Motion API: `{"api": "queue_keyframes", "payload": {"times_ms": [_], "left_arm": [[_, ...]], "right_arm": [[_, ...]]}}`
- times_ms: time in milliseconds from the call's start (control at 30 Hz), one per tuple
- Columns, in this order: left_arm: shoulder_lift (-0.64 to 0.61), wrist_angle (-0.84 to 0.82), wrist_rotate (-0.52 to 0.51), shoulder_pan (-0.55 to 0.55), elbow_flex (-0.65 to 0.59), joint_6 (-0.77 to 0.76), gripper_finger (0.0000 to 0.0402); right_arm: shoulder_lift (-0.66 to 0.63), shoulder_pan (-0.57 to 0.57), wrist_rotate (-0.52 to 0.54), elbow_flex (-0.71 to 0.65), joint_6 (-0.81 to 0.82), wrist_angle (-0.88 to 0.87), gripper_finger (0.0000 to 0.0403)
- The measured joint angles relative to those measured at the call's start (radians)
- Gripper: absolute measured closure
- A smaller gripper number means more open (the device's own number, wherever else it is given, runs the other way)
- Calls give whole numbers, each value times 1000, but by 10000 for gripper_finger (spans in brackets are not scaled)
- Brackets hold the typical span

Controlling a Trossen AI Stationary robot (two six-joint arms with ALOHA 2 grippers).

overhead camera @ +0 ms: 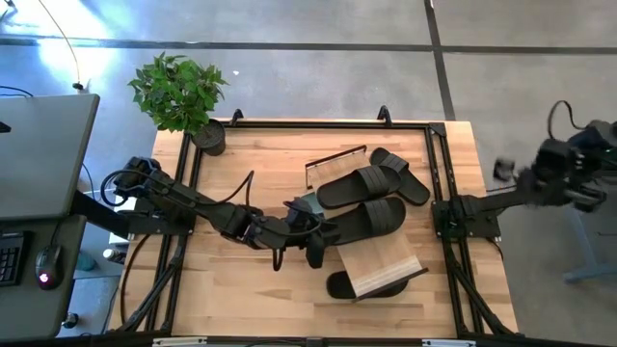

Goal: Pick and place slides into the shelf
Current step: Put the black slides under the shelf

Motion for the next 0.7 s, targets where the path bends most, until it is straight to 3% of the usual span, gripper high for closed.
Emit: {"api": "queue_keyframes", "payload": {"times_ms": [100,167,300,400,533,700], "left_arm": [[0,0,13,0,0,37,224],[0,0,30,0,0,69,224],[0,0,51,0,0,128,224],[0,0,61,0,0,160,224],[0,0,103,0,0,184,224],[0,-4,148,0,0,208,224]], "right_arm": [[30,19,421,135,-124,-351,361],[58,70,606,195,-125,-482,361],[107,210,838,251,21,-575,361],[113,338,1038,268,324,-687,361],[95,504,1196,261,768,-953,361],[16,650,1426,171,845,-848,351]]}}
